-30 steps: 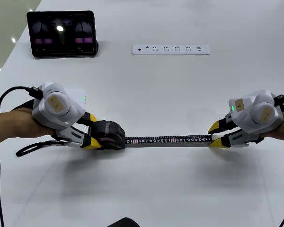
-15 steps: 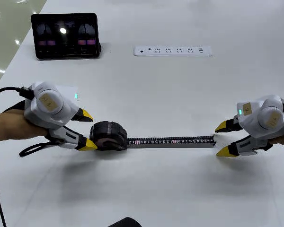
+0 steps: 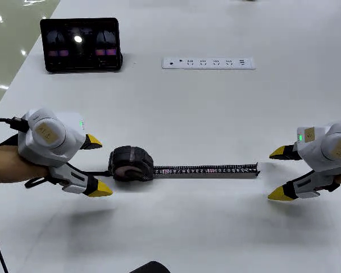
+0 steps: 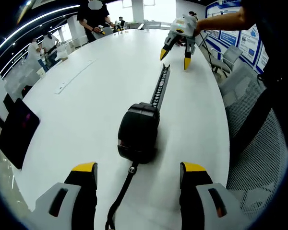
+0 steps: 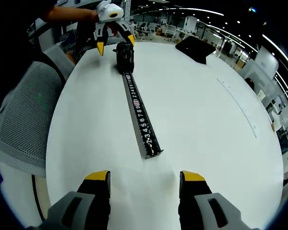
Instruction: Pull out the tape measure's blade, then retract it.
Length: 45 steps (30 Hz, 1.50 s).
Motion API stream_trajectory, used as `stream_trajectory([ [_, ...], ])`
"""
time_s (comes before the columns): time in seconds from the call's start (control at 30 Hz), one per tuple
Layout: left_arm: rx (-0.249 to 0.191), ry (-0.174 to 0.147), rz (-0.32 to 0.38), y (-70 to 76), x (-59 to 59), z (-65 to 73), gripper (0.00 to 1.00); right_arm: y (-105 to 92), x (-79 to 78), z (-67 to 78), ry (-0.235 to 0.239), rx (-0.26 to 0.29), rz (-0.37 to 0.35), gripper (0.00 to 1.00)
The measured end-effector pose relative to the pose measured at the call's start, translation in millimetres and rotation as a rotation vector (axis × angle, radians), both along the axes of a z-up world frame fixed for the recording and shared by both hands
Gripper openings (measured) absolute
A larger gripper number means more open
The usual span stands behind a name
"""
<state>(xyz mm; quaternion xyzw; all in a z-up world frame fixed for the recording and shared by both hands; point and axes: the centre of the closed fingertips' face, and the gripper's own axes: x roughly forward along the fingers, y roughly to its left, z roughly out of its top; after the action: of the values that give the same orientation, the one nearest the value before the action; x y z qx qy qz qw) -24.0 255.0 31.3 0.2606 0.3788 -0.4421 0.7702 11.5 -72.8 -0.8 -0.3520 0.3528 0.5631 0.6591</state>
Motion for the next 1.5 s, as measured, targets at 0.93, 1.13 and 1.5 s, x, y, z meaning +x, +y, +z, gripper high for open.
stream_trajectory([
  [0.93,-0.081,0.015,0.204,2.4,-42.0,8.6,0.88,-1.3,-33.1,15.1,0.025,0.104,-0.254,0.83],
  [1.13,-0.112,0.000,0.265,-1.3,-48.4,11.0,0.91,2.6,-39.0,19.3,0.024,0.132,-0.320,0.90],
  [1.5,-0.179,-0.031,0.386,-9.0,-60.5,12.0,0.94,12.1,-52.9,25.5,0.019,0.195,-0.415,0.96],
])
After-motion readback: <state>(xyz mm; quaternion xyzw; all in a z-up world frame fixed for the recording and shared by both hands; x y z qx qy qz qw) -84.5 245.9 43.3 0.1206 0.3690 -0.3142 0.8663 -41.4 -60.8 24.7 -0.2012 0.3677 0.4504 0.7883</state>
